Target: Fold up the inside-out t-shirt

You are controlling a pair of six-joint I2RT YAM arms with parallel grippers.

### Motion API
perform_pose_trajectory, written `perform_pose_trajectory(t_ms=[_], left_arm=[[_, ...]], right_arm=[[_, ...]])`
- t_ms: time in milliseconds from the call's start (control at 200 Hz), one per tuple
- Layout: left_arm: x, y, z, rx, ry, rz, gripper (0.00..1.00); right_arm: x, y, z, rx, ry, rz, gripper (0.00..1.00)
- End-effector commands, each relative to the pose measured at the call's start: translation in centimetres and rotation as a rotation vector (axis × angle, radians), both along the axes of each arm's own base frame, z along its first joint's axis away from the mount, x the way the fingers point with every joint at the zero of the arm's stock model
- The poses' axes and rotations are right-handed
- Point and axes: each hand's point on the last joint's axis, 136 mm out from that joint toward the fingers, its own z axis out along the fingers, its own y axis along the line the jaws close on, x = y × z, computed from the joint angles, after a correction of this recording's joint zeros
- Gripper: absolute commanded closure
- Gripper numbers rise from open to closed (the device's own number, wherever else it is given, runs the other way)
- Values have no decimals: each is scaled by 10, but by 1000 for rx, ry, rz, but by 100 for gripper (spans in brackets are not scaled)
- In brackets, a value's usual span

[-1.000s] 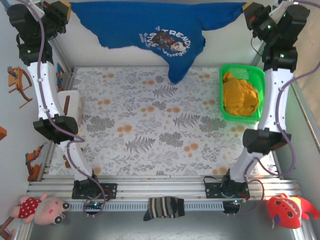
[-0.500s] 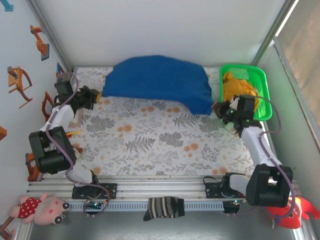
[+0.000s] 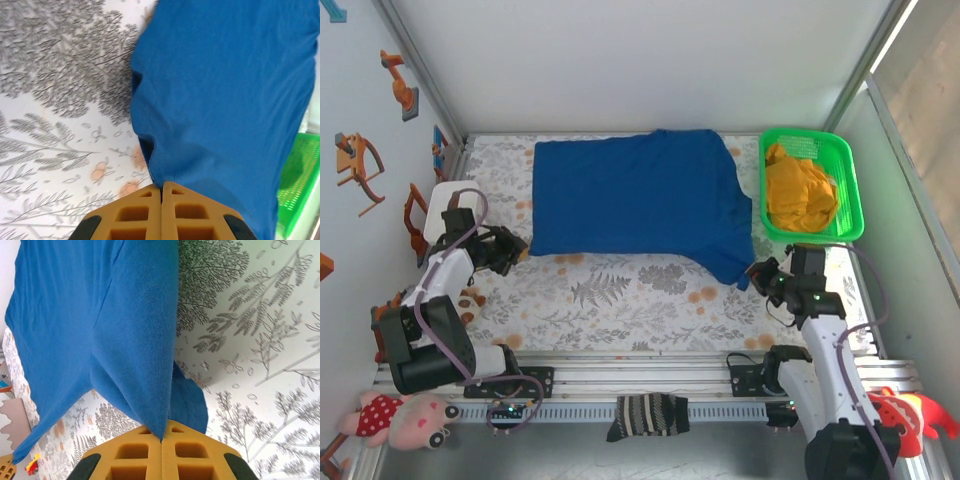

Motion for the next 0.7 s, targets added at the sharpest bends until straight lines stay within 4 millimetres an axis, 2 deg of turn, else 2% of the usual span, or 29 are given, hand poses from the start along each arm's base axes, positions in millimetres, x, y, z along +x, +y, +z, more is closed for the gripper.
perform_pose_trajectory(t_ms=[0, 110, 275, 536, 696], left_arm=[[-13, 9, -3, 61, 18, -20, 100], [-17, 11, -4, 61, 29, -20, 100], [-24, 14, 8, 85, 17, -25, 100], [-35, 15, 14, 100, 30, -48, 100], [-37, 22, 15, 116, 30, -40, 100]], right_arm=[[-27, -2, -15, -34, 92, 9, 100], [-37, 0, -14, -24, 102, 13, 100], [-50, 5, -6, 5, 109, 19, 100], [-70, 11, -17, 43, 160, 26, 100], [-84, 14, -24, 62, 180, 15, 100]])
